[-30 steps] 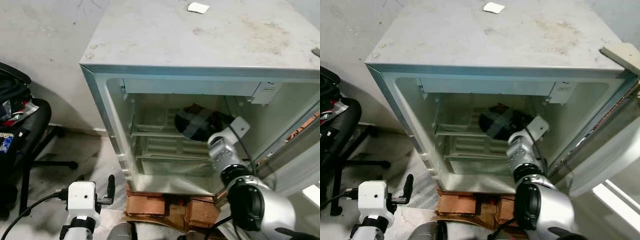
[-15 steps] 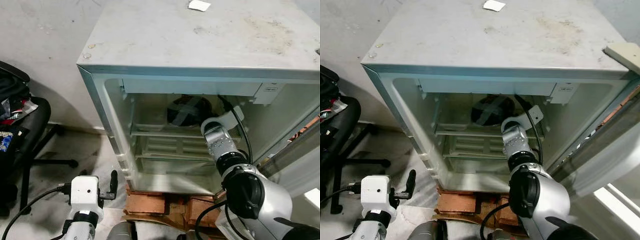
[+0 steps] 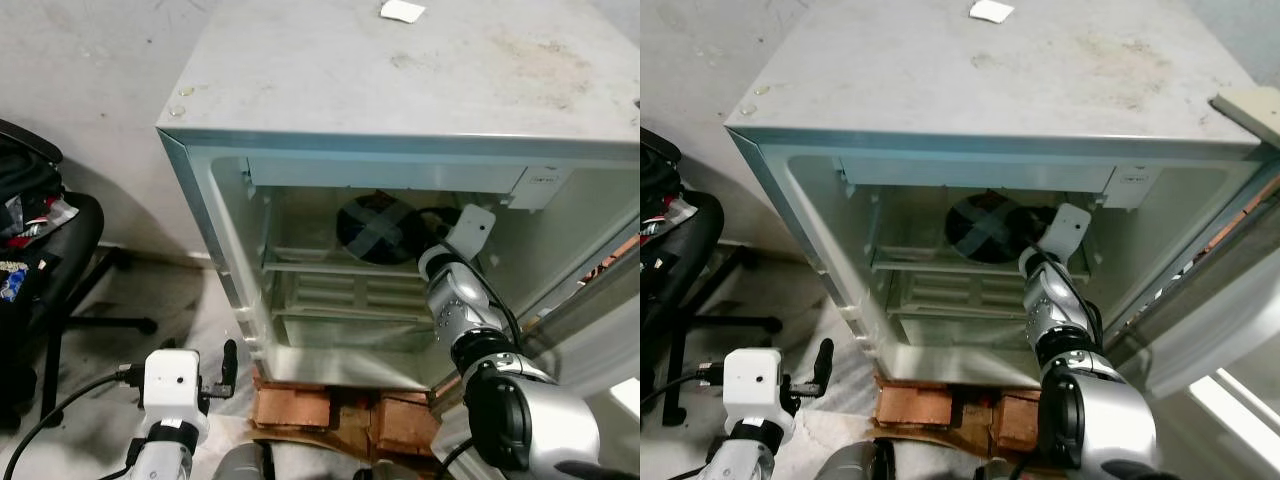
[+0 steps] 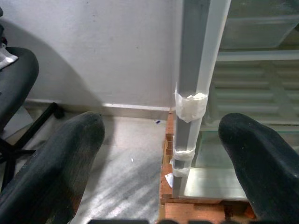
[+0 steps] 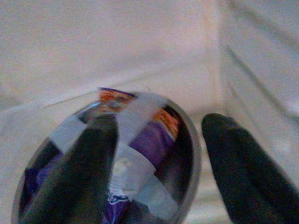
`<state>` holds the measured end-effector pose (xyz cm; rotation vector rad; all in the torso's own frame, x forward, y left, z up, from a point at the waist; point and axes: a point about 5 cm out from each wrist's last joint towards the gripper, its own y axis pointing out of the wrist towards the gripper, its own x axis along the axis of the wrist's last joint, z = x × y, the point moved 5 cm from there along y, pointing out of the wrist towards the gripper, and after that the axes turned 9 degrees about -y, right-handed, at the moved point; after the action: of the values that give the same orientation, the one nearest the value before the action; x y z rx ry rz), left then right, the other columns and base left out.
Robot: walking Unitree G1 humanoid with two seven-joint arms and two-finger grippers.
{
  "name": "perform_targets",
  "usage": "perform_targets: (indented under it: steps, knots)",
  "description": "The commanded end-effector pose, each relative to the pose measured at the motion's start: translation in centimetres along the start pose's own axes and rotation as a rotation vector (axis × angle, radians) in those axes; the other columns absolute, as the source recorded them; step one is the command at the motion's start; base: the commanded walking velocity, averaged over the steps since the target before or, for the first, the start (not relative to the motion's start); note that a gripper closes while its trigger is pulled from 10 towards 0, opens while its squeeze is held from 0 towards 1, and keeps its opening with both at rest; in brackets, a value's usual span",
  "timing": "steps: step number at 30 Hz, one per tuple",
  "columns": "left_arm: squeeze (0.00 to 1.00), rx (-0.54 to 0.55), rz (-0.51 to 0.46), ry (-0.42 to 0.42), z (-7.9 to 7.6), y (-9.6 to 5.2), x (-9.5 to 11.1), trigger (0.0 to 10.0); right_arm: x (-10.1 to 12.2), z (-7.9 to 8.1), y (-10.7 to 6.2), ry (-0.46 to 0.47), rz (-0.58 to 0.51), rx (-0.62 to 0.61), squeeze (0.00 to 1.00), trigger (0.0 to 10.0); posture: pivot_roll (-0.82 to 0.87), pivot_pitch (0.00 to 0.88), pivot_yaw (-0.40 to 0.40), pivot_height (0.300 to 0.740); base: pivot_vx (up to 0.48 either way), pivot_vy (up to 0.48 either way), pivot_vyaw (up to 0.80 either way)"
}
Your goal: Restocking fridge
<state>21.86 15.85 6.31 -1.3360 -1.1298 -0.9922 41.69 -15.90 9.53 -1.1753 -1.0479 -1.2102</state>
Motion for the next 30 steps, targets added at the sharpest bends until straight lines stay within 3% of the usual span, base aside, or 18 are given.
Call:
perform_targets:
  steps: [1, 9, 13, 14, 15, 18, 21, 30]
  knots:
    - [0.0, 0.008, -0.002, 0.013, 0.1, 0.0, 0.2, 10.0, 0.6, 0.8, -0.4, -0.094, -0.055, 0.056, 1.0, 10.0, 0.13, 0.168, -0.002, 0.74, 0.0, 0.0, 0.0]
    - [0.0, 0.047, -0.065, 0.031, 0.1, 1.5, 1.8, 10.0, -0.6, 1.5, -3.6, -0.213, -0.11, 0.163, 1.0, 10.0, 0.09, 0.156, -0.015, 0.74, 0.0, 0.0, 0.0]
    - [0.0, 0.059, -0.076, 0.029, 0.5, 2.6, 1.8, 10.0, -2.8, 2.3, -6.8, -0.258, -0.081, 0.235, 0.97, 10.0, 0.06, 0.128, -0.007, 0.74, 0.0, 0.0, 0.0]
    - [0.0, 0.056, -0.078, 0.021, 0.5, 2.7, 1.8, 10.0, -3.0, 2.9, -7.0, -0.26, -0.078, 0.268, 0.37, 10.0, 0.06, 0.128, -0.007, 0.74, 0.0, 0.0, 0.0]
    - [0.0, 0.052, -0.084, 0.017, 0.5, 2.9, 2.1, 10.0, -2.9, 3.5, -7.4, -0.275, -0.088, 0.306, 0.02, 10.0, 0.05, 0.108, -0.006, 0.74, 0.0, 0.0, 0.0]
    - [0.0, 0.047, -0.105, 0.022, 0.6, 3.8, 2.7, 10.0, -2.0, 5.2, -7.8, -0.317, -0.13, 0.389, 0.0, 10.0, 0.03, 0.085, 0.006, 0.74, 0.0, 0.0, 0.0]
    - [0.0, 0.04, -0.115, 0.025, 0.5, 4.2, 3.0, 10.0, -1.7, 5.3, -7.8, -0.33, -0.138, 0.393, 0.0, 10.0, 0.03, 0.079, 0.016, 0.74, 0.0, 0.0, 0.0]
    - [0.0, -0.004, -0.106, 0.031, -0.2, 4.2, 2.9, 10.0, -2.1, 3.3, -8.1, -0.345, -0.094, 0.339, 0.0, 10.0, 0.03, 0.099, 0.024, 0.74, -0.249, 0.0, 0.0]
